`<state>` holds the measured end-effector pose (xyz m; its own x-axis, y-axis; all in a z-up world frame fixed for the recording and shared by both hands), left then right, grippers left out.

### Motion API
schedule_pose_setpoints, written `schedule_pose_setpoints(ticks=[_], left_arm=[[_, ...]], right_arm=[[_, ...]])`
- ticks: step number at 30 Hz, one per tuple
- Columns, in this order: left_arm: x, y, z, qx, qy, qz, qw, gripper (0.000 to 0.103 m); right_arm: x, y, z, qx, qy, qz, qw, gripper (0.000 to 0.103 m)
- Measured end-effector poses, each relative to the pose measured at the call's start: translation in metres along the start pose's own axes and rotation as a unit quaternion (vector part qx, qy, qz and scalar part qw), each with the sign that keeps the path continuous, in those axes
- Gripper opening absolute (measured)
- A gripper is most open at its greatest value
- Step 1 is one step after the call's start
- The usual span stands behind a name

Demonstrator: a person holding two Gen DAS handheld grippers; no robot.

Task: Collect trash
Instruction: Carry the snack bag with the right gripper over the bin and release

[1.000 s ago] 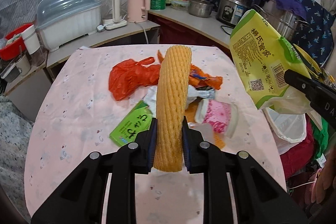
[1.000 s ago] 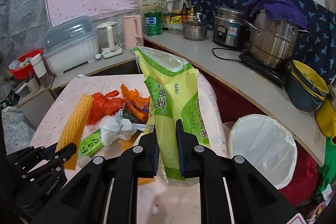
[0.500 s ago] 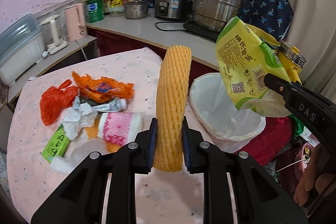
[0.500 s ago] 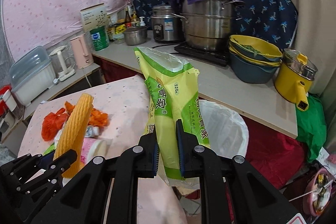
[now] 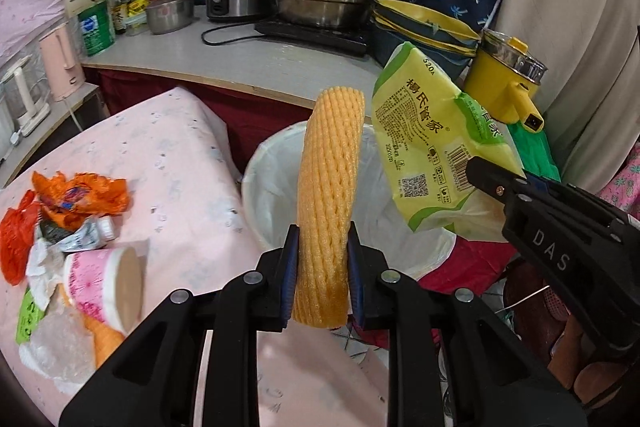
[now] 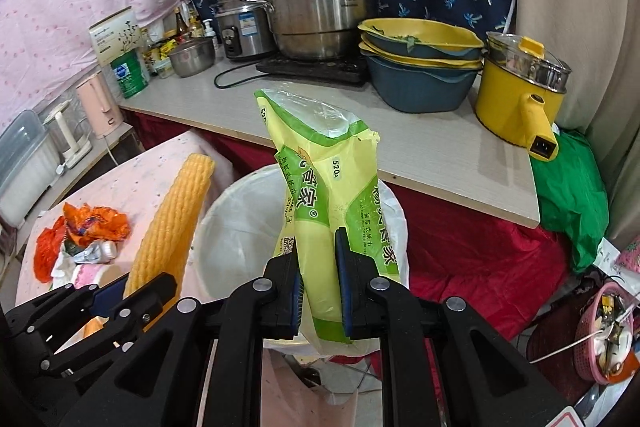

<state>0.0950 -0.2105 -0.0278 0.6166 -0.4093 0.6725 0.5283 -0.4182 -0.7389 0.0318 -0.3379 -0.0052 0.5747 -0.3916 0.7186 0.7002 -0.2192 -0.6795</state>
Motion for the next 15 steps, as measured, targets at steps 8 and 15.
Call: schedule_pose_setpoints(ticks=[8, 15], left_arm=[[0.008, 0.029, -0.007, -0.003, 0.004, 0.006, 1.0, 0.031], [0.011, 0.028, 0.006, 0.033, -0.014, -0.006, 0.9993, 0.069]], right_arm=[[0.002, 0.025, -0.016, -0.003, 0.014, 0.014, 1.0, 0.015], [0.009, 0.034, -0.006, 0.006, 0.006, 0.004, 1.0, 0.033]])
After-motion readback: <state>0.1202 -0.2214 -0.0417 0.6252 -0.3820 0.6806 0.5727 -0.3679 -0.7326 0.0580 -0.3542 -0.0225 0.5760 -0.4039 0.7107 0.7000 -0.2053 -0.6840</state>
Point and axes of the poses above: each gripper's, at about its wrist camera, not at the fingertips, and y roughly the way its jaws point, z to its left, x to its top, the point moved 1 cm from there along y, roughly the way its jaws point, and after that the axes turned 6 degrees about x, right-handed, at the moved point
